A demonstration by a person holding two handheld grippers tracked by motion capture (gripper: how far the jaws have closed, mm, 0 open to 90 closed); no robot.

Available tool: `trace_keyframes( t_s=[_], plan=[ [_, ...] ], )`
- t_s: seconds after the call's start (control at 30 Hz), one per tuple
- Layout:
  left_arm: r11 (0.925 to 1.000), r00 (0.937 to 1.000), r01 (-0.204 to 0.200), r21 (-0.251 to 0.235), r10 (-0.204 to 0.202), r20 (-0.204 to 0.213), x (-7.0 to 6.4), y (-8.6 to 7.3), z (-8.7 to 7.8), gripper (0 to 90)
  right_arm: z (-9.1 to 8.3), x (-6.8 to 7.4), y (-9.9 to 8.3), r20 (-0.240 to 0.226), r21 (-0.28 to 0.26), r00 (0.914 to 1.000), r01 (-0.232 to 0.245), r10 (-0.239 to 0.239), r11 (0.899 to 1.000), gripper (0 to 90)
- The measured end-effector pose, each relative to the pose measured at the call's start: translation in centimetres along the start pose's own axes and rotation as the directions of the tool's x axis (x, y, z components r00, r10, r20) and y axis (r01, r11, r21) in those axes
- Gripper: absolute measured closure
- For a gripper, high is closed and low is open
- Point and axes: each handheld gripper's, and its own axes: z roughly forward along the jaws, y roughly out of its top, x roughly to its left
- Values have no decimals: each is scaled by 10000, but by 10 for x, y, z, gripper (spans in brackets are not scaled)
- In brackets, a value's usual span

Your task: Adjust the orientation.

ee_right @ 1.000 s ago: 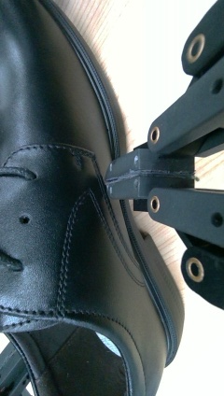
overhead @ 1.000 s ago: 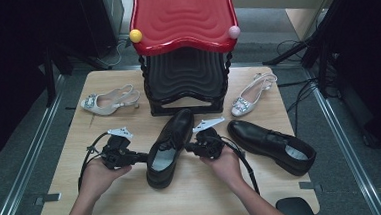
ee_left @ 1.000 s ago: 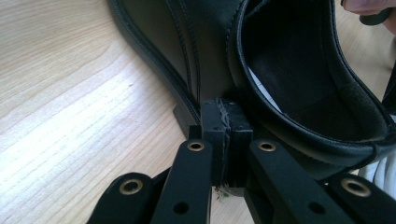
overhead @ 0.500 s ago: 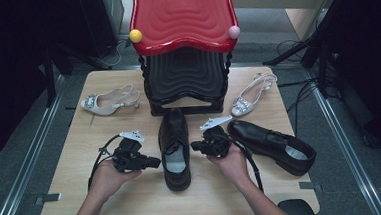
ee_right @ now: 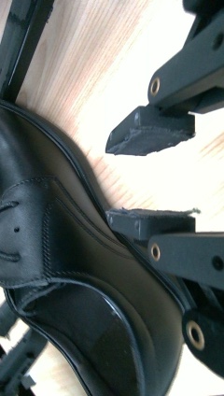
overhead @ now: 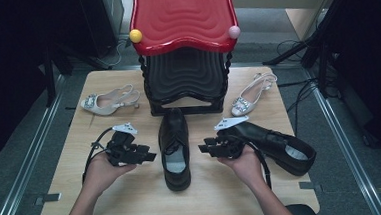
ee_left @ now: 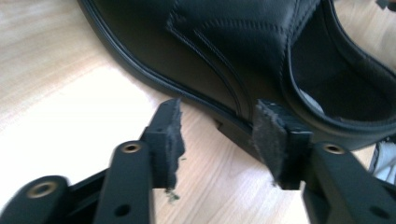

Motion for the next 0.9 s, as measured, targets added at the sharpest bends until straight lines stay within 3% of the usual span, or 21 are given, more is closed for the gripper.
trace_keyframes(
  t_s=[0.17, 0.47, 0.9],
  plan=[
    [10000, 9999, -38, -18, 38, -94, 2, 5, 1, 464, -10, -1, -6, -3, -26, 9998, 175, -175, 9998, 598],
    [10000, 10000, -34, -68, 35, 82, 6, 12, 0, 428, -36, -6, -11, -13, -307, 10000, -36, 35, 9995, 574],
    [9997, 9996, -239, 35, 239, 154, 6, 23, 4, 423, -76, -24, -26, 750, -73, 9962, -430, 435, 9990, 562]
  ],
)
